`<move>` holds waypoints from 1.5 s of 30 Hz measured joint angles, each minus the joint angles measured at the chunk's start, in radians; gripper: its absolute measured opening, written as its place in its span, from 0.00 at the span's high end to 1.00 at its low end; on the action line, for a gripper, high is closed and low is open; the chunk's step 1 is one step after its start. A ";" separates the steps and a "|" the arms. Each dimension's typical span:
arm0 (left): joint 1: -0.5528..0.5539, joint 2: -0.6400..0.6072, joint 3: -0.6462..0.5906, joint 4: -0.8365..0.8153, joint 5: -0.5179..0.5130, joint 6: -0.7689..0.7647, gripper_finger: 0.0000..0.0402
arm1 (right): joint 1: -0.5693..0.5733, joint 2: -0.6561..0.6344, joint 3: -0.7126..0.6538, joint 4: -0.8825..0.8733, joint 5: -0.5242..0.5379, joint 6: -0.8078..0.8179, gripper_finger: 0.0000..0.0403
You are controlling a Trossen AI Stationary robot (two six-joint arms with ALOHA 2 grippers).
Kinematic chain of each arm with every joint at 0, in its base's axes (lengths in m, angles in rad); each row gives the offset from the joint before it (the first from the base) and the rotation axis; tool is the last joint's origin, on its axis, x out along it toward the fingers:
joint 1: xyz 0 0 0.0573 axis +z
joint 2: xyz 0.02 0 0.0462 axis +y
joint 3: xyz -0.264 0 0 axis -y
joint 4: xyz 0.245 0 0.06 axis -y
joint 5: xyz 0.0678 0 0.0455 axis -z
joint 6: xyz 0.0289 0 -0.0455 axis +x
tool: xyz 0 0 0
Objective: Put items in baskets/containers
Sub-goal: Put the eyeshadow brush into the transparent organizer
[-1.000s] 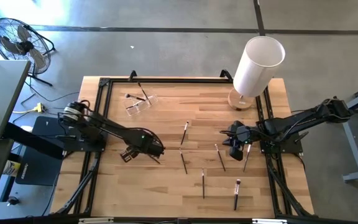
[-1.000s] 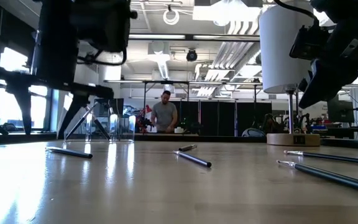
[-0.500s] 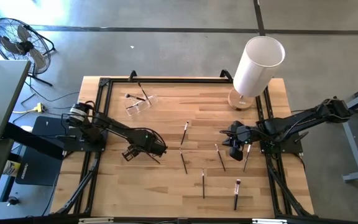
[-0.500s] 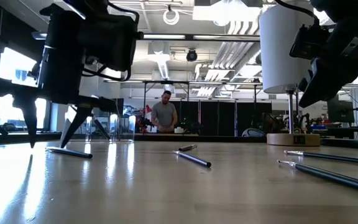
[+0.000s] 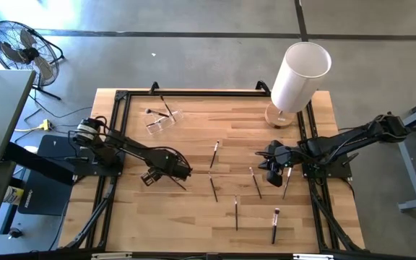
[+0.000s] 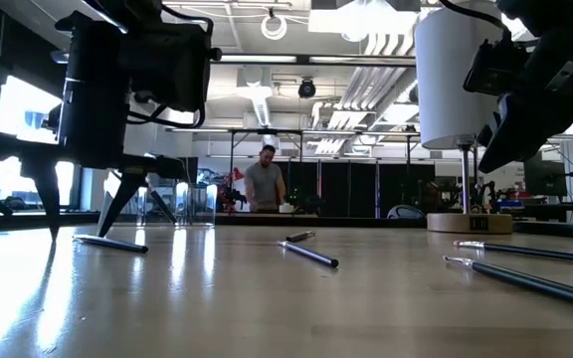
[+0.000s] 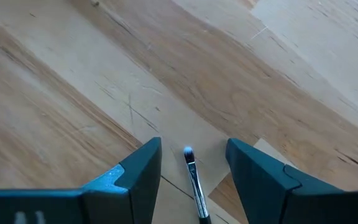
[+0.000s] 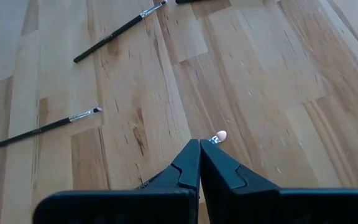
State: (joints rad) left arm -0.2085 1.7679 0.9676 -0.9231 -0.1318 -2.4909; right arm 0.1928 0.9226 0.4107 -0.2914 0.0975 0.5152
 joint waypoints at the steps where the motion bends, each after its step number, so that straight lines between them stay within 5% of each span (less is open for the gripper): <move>1: 0.000 0.000 0.000 -0.004 0.000 0.004 0.54 | 0.000 0.000 0.000 0.001 0.000 0.000 0.99; 22: 0.000 0.003 -0.002 0.017 -0.024 0.192 0.99 | 0.000 0.000 0.000 0.004 0.000 0.000 0.99; 40: -0.001 0.010 0.098 0.136 -0.073 0.862 1.00 | 0.000 0.000 0.000 0.004 0.005 -0.027 0.98; 45: -0.001 0.010 0.121 0.315 -0.227 1.061 1.00 | 0.000 0.000 0.000 0.005 0.010 -0.044 1.00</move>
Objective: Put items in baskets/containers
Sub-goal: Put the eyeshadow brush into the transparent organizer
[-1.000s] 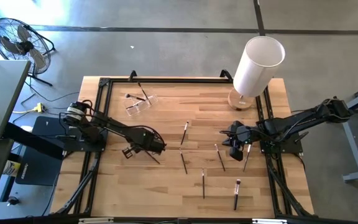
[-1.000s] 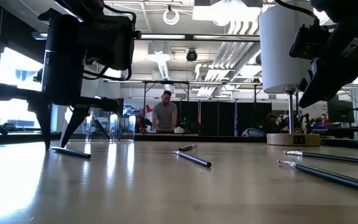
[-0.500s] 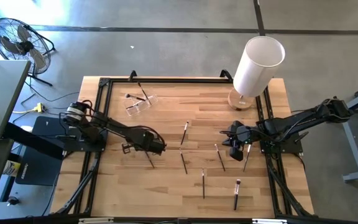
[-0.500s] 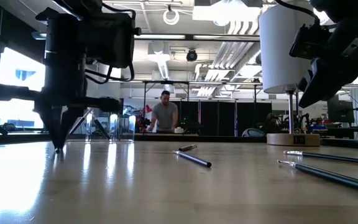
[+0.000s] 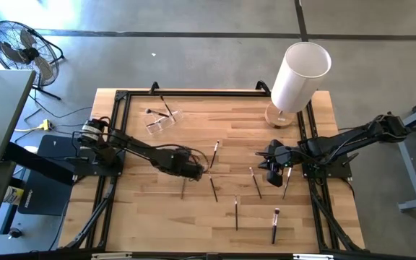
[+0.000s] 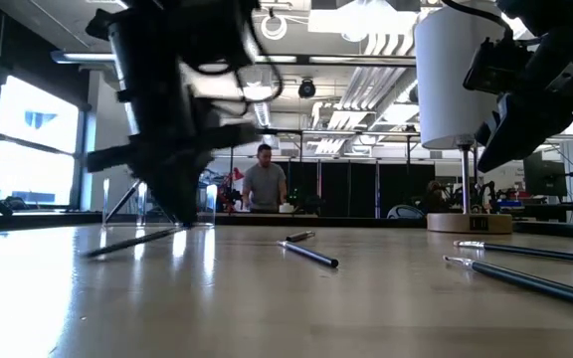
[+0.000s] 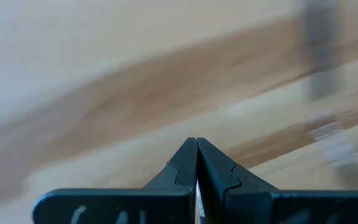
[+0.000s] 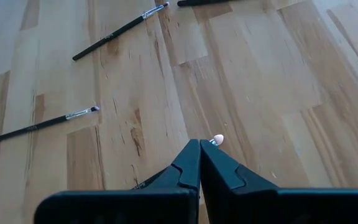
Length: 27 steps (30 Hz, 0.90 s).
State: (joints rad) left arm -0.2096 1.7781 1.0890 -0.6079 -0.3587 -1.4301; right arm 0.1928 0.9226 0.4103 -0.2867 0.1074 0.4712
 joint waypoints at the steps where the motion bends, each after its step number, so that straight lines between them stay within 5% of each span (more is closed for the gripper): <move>1: 0.000 -0.001 0.009 0.039 -0.039 0.027 1.00 | 0.000 0.000 0.000 0.001 0.005 -0.001 1.00; 6: 0.008 -0.001 0.065 0.230 -0.211 0.280 1.00 | 0.000 0.000 0.000 0.008 0.017 -0.001 0.99; 9: 0.036 -0.002 0.131 0.312 -0.214 0.519 1.00 | 0.000 0.000 0.000 0.024 0.017 -0.001 0.99; 18: 0.198 -0.017 0.480 0.352 0.022 1.219 1.00 | 0.000 0.000 0.000 0.075 0.038 -0.001 0.99; 27: 0.345 -0.042 0.490 0.498 0.316 1.557 1.00 | 0.000 0.000 0.000 0.108 0.146 0.024 0.99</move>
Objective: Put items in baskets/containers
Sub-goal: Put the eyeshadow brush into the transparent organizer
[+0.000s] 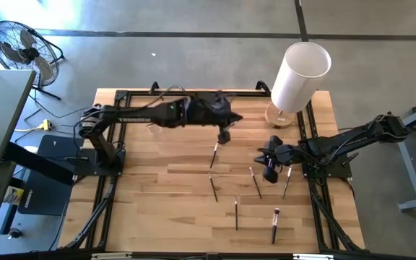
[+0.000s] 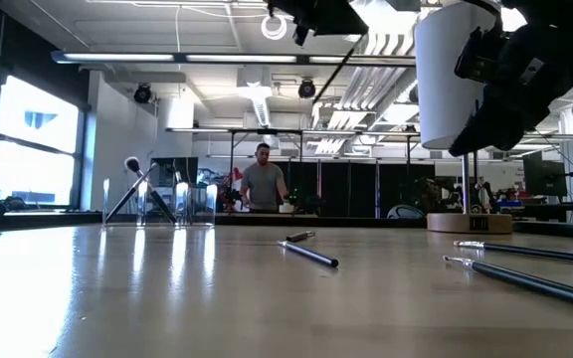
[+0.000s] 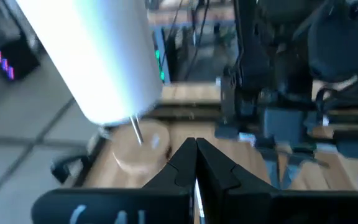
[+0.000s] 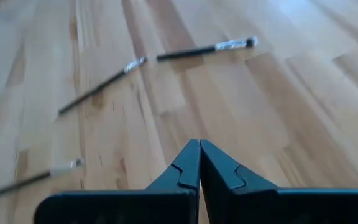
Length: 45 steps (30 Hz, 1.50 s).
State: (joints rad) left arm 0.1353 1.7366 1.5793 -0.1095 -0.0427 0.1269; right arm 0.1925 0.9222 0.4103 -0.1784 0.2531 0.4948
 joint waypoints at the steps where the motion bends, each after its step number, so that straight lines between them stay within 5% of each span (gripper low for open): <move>1: 0.016 -0.012 -0.019 0.019 0.026 0.018 1.00 | 0.000 0.000 0.000 0.013 0.015 0.002 1.00; 8: 0.143 -0.159 -0.392 0.289 0.216 -0.005 1.00 | -0.001 0.000 0.000 0.123 0.148 0.002 1.00; 12: 0.220 -0.299 -0.655 0.567 0.220 -0.027 1.00 | -0.002 0.000 0.000 0.148 0.213 0.002 1.00; 19: 0.376 -0.505 -0.980 0.793 0.164 -0.027 1.00 | -0.003 0.000 0.000 0.157 0.272 0.006 1.00; 32: 0.680 -0.674 -1.155 0.784 0.287 -0.046 1.00 | -0.003 0.000 0.000 0.161 0.343 0.157 1.00; 45: 0.742 -0.714 -1.277 0.779 0.293 -0.058 1.00 | -0.003 0.000 0.000 0.161 0.396 0.173 1.00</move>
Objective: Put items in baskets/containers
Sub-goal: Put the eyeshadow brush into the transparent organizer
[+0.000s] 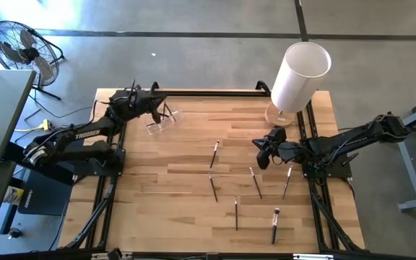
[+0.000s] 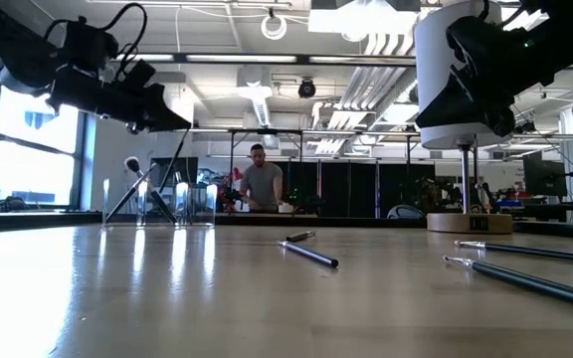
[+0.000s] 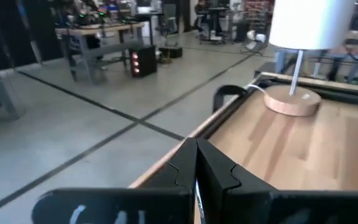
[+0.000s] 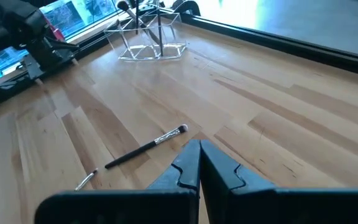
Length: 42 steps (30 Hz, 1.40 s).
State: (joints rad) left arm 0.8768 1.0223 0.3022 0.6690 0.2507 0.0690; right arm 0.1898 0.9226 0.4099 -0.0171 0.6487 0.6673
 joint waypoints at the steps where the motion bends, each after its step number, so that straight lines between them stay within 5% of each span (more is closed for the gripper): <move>1: 0.000 0.000 0.001 -0.005 -0.010 0.002 1.00 | 0.000 0.000 0.000 0.000 0.000 0.005 1.00; 8: 0.000 0.001 0.000 -0.098 -0.116 0.001 0.99 | 0.000 0.000 0.000 0.000 0.000 0.005 1.00; 23: -0.039 -0.054 0.025 -0.128 0.043 -0.140 0.71 | 0.000 0.000 0.000 0.000 -0.058 -0.020 0.99; 33: -0.487 -0.104 0.210 -0.302 -0.303 -0.132 0.82 | 0.000 0.000 0.000 -0.001 -0.202 -0.063 0.99; 38: -0.746 -0.018 0.319 -0.465 -0.518 -0.119 0.94 | 0.000 0.000 0.000 0.000 -0.246 -0.066 0.99; 42: -0.896 0.060 0.395 -0.511 -0.581 -0.150 0.99 | 0.000 0.000 0.000 0.000 -0.238 -0.066 0.98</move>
State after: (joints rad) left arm -0.0188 1.0825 0.6971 0.1581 -0.3302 -0.0806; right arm 0.1894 0.9230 0.4099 -0.0174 0.4110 0.6018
